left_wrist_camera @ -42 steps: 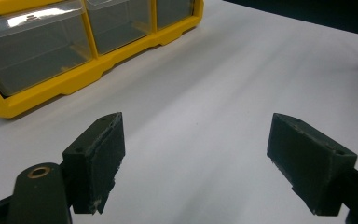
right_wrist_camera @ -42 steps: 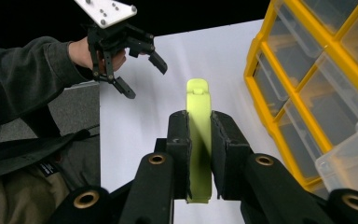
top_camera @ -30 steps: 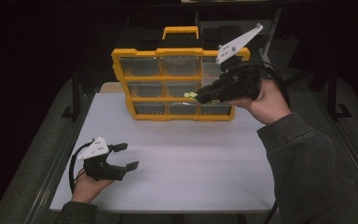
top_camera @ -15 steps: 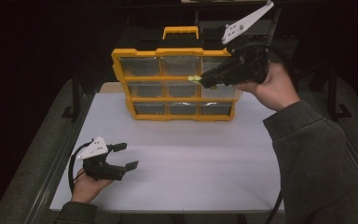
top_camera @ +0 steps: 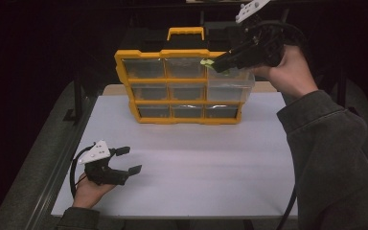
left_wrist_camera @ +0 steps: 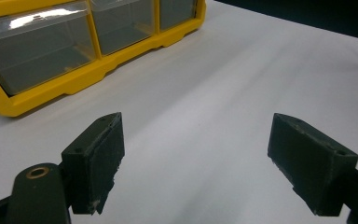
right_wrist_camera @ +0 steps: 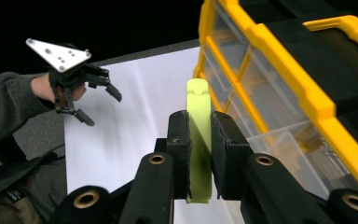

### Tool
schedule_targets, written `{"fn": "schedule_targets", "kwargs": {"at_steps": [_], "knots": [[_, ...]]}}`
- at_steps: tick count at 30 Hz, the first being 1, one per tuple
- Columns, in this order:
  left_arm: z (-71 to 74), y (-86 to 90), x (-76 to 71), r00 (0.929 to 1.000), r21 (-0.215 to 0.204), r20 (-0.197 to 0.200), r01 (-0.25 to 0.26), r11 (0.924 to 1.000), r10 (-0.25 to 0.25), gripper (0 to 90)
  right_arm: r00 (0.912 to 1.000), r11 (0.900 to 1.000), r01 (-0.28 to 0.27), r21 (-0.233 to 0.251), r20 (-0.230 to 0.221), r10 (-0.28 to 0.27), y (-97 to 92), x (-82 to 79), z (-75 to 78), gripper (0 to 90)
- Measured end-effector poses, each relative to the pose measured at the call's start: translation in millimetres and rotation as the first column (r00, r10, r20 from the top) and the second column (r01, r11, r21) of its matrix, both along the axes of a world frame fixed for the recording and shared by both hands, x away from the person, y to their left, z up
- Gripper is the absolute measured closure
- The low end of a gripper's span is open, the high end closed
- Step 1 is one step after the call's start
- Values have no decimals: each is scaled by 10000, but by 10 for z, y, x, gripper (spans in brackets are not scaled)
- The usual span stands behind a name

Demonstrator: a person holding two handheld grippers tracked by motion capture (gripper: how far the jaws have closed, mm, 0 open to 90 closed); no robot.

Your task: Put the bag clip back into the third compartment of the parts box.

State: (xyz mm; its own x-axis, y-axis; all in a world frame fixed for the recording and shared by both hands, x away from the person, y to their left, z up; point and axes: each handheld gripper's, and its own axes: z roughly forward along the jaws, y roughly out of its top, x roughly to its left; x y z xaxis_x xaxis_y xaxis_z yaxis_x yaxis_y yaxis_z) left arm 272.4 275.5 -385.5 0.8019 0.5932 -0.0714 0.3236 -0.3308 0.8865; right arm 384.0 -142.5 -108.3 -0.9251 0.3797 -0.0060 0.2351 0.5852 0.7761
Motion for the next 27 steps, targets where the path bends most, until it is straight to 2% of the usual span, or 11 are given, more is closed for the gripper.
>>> {"fn": "schedule_targets", "kwargs": {"at_steps": [7,8,9,27], "knots": [[1,3,2,10000,93,51,37,10000,-37,188,9996,9996,275,-52,-14,-275,-29,100,68,770],[-6,-13,-3,10000,-126,-13,-40,9999,40,188,9995,9995,322,-65,-20,-322,-36,113,74,770],[-6,-12,-3,10000,-105,-8,-27,9999,27,188,9993,9993,370,-50,-75,-371,-43,122,77,770],[-1,0,0,10000,-23,33,4,10000,-4,189,9939,9938,1076,-265,-232,-1082,-205,339,-26,770]]}}
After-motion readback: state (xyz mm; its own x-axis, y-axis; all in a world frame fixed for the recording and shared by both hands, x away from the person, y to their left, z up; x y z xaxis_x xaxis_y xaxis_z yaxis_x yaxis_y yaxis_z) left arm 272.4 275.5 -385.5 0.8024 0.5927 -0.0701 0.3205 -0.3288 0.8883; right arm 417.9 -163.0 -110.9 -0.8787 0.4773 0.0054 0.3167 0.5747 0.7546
